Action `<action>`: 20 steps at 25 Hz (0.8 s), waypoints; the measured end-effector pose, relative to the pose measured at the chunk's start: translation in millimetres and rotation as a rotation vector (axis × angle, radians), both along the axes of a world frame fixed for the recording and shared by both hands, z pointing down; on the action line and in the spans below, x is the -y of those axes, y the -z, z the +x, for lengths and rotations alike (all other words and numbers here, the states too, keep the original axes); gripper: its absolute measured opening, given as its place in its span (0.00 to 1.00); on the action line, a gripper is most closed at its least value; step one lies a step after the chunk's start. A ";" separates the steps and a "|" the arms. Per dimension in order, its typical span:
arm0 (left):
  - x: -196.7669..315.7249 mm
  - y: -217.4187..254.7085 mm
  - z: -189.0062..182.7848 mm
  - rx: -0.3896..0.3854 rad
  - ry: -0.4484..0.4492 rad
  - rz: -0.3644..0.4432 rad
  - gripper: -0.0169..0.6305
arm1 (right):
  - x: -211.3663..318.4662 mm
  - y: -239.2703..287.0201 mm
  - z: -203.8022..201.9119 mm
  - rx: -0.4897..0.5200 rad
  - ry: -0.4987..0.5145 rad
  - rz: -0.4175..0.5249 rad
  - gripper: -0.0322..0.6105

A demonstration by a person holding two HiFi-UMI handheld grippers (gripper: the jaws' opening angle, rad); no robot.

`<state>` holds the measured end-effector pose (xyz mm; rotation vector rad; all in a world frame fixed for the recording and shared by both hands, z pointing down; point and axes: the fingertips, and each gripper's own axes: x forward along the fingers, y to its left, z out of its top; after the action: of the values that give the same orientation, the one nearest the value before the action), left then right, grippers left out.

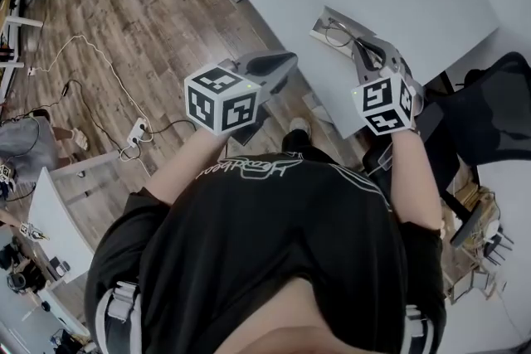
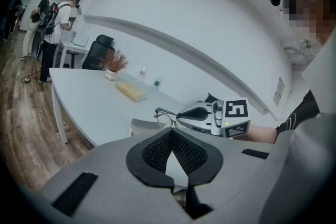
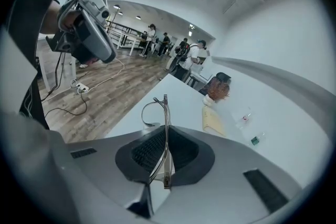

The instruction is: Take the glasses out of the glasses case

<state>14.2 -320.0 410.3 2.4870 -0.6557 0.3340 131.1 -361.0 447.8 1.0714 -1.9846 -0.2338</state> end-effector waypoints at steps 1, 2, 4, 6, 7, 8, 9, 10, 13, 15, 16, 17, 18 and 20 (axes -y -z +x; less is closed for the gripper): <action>-5.5 4.7 -0.7 -0.004 -0.003 0.009 0.04 | -7.9 7.3 -0.6 0.021 -0.010 0.009 0.08; -11.3 9.4 -1.3 -0.006 -0.006 0.020 0.04 | -15.9 14.9 -1.0 0.043 -0.021 0.019 0.08; -23.4 18.0 -3.2 -0.012 -0.013 0.041 0.04 | -31.8 30.7 -1.9 0.089 -0.046 0.040 0.08; -36.0 26.1 -6.4 -0.019 -0.020 0.058 0.04 | -48.5 46.8 -4.0 0.138 -0.070 0.061 0.08; -42.6 30.1 -8.2 -0.024 -0.024 0.066 0.04 | -57.3 55.1 -5.4 0.161 -0.080 0.073 0.08; -49.2 34.0 -9.8 -0.029 -0.028 0.073 0.04 | -66.4 63.4 -6.8 0.181 -0.088 0.087 0.08; -56.1 37.7 -11.1 -0.034 -0.032 0.079 0.04 | -76.0 71.7 -8.0 0.196 -0.096 0.104 0.08; -63.6 41.1 -12.3 -0.040 -0.037 0.085 0.04 | -86.3 79.7 -9.1 0.206 -0.104 0.123 0.08; -88.2 49.9 -14.9 -0.054 -0.053 0.106 0.04 | -120.0 99.8 -11.3 0.229 -0.133 0.178 0.08; -104.3 53.8 -17.5 -0.064 -0.066 0.119 0.04 | -141.7 109.0 -12.9 0.250 -0.154 0.205 0.08; -111.8 55.5 -19.1 -0.068 -0.071 0.124 0.04 | -152.2 113.0 -13.9 0.267 -0.165 0.216 0.08; -119.0 57.3 -20.4 -0.072 -0.076 0.129 0.04 | -162.6 116.9 -14.6 0.288 -0.176 0.226 0.08; -125.9 59.4 -21.2 -0.076 -0.081 0.133 0.04 | -172.9 120.9 -14.8 0.313 -0.189 0.234 0.08; -139.3 64.0 -21.5 -0.087 -0.089 0.137 0.04 | -193.2 128.7 -14.7 0.369 -0.214 0.247 0.08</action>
<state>-7.3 -180.7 346.3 2.6501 -0.5502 0.2195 116.4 -167.7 319.0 1.5681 -2.1797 -0.1787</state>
